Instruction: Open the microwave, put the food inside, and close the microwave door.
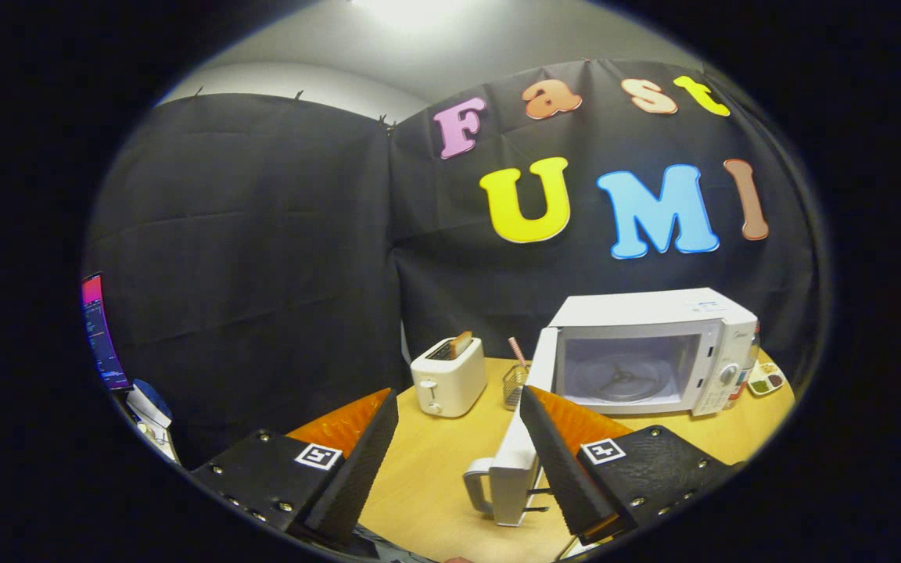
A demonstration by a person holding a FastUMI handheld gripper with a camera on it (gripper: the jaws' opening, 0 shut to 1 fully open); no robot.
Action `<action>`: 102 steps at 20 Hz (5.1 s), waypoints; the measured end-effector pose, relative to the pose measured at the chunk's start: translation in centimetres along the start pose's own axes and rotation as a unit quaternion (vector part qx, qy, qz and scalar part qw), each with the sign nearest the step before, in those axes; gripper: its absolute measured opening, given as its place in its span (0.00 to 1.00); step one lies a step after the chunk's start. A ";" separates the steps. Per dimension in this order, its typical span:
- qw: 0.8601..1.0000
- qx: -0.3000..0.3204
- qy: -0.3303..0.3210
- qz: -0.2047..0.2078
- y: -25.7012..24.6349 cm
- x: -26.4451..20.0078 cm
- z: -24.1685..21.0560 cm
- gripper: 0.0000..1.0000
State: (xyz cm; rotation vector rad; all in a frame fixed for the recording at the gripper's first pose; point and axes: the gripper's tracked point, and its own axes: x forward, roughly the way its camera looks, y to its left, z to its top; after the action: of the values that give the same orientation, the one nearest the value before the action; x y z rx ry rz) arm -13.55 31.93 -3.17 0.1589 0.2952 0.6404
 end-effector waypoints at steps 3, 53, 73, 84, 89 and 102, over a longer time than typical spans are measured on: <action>0.999 0.002 -0.003 -0.044 -3.8 -0.7 0.2 0.96; 0.929 0.166 0.257 -0.208 -20.6 -3.6 -20.3 0.82; 0.949 0.256 0.114 -0.147 -25.4 13.5 -11.5 0.81; 0.945 0.284 0.054 -0.153 -28.4 20.3 -12.0 0.81; 0.940 0.294 0.049 -0.165 -30.1 22.7 -13.1 0.81; 0.928 0.319 0.054 -0.184 -32.1 26.8 -15.6 0.83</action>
State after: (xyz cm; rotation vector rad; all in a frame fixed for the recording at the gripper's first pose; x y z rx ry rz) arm 19.94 23.71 -31.45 0.6776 0.6198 0.1598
